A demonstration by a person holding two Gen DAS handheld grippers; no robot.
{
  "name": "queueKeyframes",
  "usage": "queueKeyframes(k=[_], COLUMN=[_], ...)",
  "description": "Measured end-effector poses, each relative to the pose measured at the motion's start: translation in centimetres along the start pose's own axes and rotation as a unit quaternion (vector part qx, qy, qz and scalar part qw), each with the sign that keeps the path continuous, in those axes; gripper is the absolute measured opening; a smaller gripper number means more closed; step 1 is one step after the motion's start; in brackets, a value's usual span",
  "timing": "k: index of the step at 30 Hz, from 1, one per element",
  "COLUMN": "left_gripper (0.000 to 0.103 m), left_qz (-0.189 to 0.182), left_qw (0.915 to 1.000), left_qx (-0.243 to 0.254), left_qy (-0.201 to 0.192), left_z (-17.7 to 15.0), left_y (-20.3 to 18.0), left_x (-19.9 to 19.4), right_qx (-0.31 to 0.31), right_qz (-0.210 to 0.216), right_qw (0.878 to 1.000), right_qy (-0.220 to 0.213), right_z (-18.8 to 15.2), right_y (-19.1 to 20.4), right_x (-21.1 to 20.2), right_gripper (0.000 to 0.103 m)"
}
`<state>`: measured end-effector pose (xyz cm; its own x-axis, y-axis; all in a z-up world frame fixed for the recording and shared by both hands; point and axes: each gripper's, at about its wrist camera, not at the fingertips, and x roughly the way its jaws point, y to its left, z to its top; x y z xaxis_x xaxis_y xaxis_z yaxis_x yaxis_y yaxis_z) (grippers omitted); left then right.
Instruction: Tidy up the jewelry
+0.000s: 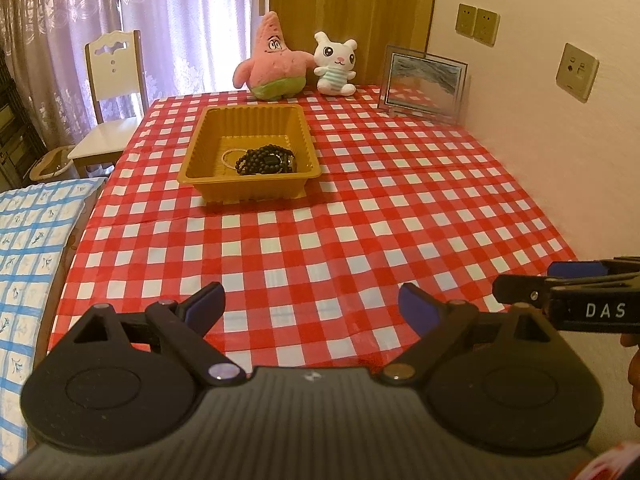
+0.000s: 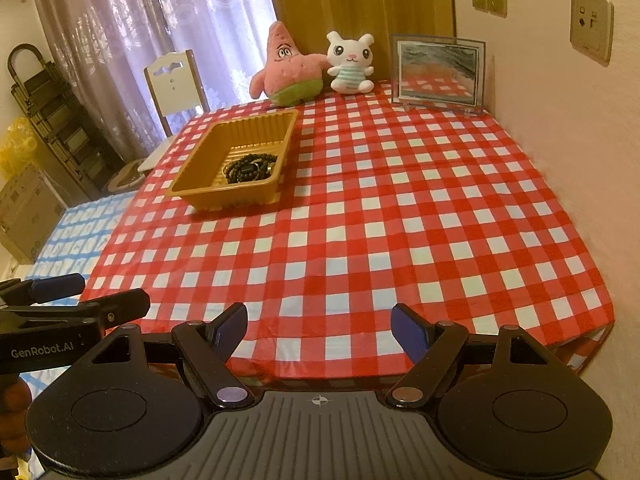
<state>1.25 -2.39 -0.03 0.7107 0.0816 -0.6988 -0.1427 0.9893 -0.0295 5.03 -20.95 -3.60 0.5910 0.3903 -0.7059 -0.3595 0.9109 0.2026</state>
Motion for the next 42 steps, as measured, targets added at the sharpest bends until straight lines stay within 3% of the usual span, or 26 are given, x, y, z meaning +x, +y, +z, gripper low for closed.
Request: queueKeyframes(k=[42], left_gripper=[0.093], left_qz=[-0.003], left_qw=[1.0], left_qx=[0.0], left_qy=[-0.004], left_z=[0.17], left_y=[-1.07], left_x=[-0.59], right_qx=[-0.008], right_qz=[0.001], right_qw=[1.0], right_qy=[-0.003], right_z=[-0.39], right_y=[0.08], right_x=[-0.52], right_gripper=[0.078])
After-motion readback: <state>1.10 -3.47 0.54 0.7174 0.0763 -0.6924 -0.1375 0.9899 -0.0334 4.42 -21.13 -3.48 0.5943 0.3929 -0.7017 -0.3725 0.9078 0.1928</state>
